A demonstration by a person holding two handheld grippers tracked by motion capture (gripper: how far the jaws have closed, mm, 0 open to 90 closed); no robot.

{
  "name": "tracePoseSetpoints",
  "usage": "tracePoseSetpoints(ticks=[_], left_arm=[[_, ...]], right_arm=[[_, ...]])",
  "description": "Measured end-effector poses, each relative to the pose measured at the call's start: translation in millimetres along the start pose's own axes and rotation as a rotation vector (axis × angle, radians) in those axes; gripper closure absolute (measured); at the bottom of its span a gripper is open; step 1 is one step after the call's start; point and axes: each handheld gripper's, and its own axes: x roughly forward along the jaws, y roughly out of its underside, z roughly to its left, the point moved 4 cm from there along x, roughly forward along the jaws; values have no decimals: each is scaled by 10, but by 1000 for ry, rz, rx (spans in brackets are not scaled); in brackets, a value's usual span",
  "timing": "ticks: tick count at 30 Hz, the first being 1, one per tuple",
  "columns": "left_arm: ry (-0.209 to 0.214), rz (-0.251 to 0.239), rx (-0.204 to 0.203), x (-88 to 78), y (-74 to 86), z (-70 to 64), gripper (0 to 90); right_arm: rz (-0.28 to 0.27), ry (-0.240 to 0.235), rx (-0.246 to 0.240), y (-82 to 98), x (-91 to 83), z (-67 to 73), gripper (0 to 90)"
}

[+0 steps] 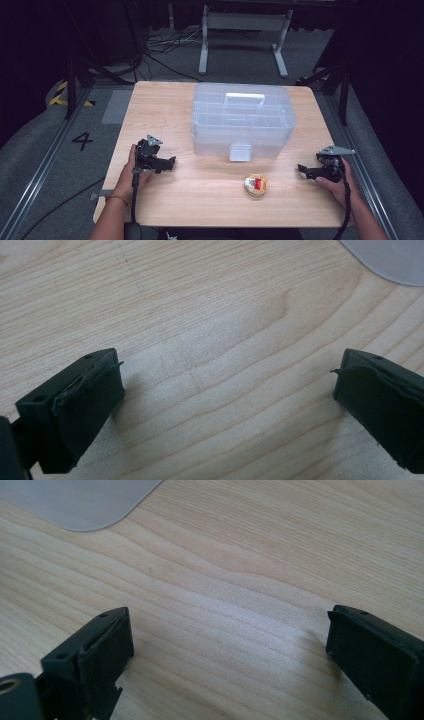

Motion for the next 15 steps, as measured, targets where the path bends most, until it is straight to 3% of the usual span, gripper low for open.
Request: tracePoseSetpoints(ticks=[15], left_arm=[[44,2,50,-28,30,32,1]], right_arm=[[3,3,2,-4,5,-3,47]])
